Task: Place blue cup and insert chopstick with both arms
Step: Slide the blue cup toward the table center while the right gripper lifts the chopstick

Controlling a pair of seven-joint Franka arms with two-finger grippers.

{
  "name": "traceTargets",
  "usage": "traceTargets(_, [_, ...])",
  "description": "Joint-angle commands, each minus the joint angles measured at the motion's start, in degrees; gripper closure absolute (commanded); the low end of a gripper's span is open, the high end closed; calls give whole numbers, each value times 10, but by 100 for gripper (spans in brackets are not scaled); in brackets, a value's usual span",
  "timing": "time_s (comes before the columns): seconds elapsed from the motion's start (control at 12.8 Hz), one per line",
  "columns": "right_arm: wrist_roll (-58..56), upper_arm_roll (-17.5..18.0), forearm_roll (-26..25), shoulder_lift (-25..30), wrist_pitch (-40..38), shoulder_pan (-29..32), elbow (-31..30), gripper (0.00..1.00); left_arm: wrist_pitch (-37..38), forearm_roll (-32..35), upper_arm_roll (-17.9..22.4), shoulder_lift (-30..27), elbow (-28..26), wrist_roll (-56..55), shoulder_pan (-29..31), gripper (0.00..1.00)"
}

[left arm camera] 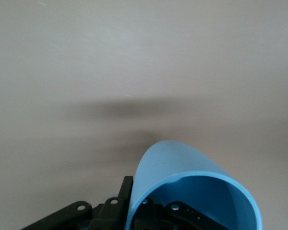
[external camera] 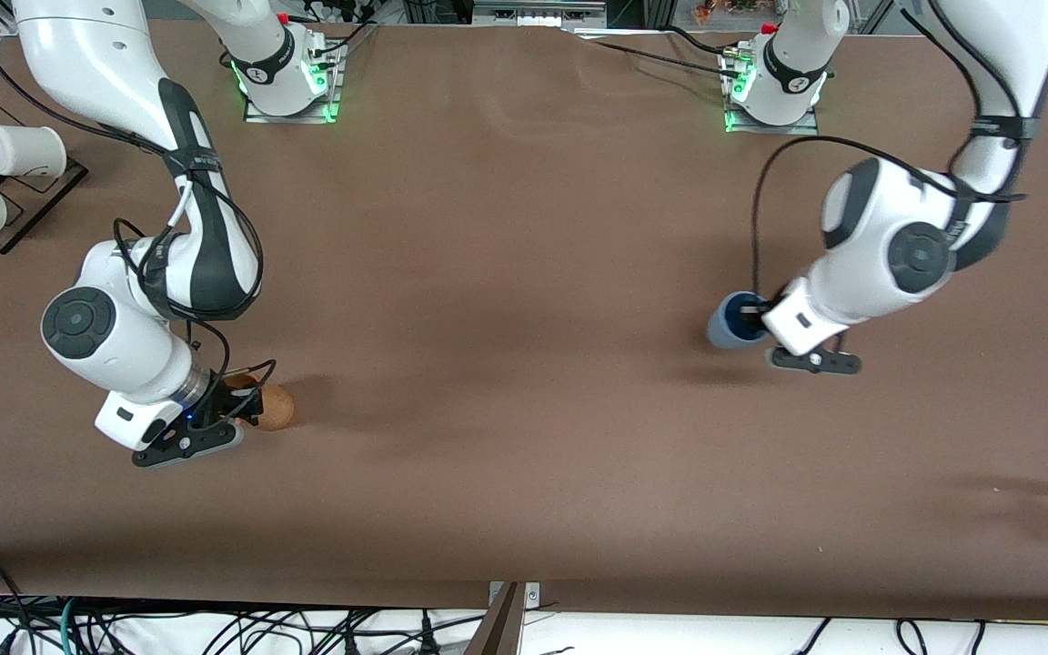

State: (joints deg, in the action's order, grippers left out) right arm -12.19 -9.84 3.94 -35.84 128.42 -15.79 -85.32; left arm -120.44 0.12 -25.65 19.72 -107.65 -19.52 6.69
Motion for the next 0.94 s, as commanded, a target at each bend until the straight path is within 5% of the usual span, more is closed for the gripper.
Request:
traceTargets(0.0, [-14,4,12,-12,0,7,17,76,8,5,-9,66,80,-181,-89,100])
traceTargets(0.23, [-14,4,12,-12,0,7,18,95,7,16,-4,178,177,-328,-193,100])
traceTargets(0.62, [-20,4,11,-4,-7,6,20,100,-47,74,3,218,185,-349,-225,95])
traceTargets(0.78, [-25,4,10,21,-28,2,20,100,-49,74,2,212,185,-340,-225,0])
traceTargets(0.86, [-25,5,9,38,-54,1,20,100,-41,74,0,203,185,-341,-223,0])
